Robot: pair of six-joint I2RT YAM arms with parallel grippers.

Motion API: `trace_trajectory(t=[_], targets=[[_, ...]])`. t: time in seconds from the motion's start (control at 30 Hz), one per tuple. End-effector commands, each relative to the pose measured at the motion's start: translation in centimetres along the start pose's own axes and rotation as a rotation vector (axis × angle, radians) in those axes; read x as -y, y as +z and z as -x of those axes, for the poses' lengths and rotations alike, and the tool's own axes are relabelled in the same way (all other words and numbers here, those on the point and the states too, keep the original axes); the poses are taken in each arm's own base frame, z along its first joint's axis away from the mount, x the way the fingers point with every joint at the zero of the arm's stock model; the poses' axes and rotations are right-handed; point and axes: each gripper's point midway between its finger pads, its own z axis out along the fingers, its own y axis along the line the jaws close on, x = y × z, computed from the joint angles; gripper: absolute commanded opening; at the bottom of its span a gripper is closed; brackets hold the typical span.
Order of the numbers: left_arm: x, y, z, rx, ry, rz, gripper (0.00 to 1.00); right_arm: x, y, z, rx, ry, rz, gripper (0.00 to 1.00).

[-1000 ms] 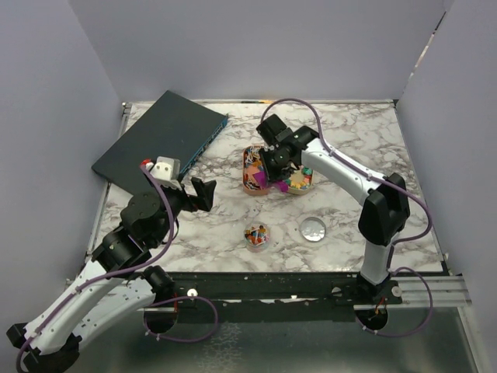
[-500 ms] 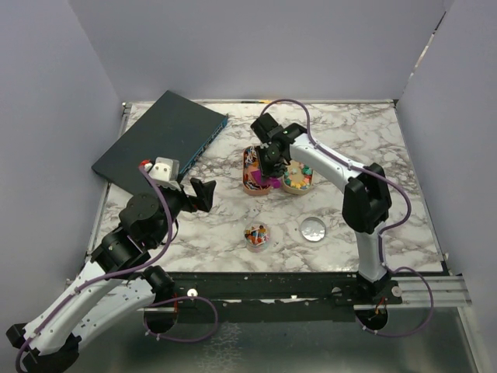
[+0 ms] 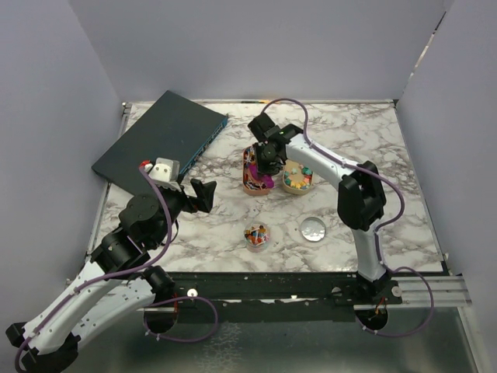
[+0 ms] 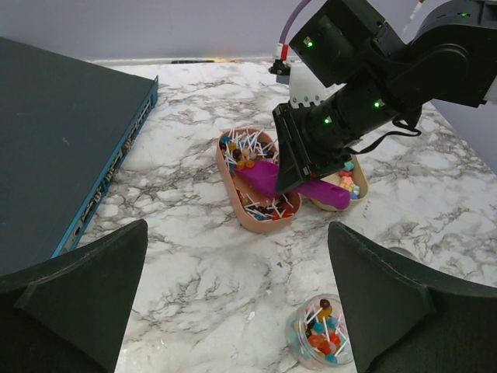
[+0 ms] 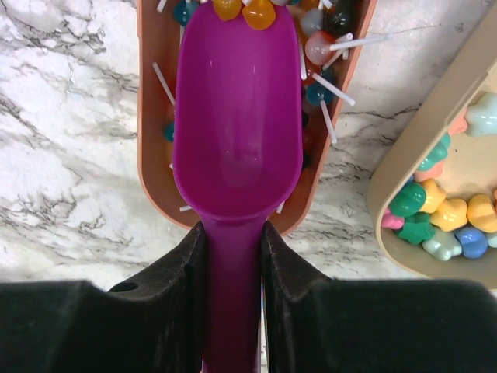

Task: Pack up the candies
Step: Scoop the fake candies from the storage box.

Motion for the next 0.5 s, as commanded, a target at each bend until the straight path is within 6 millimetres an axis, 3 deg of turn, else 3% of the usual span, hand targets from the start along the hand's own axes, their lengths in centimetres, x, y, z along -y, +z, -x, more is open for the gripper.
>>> trace_trajectory(t=[0.0,0.47], targets=[[-0.4,-0.1,-0.6,-0.011,0.022,0.019,0.99,0.7,2.5,0.4,0.012,0.051,-0.050,0.01],[-0.3,0.1,-0.8,-0.022,0.027,0.019,0.99,1.7,3.9,0.7,0.056,0.058,-0.092,0.00]])
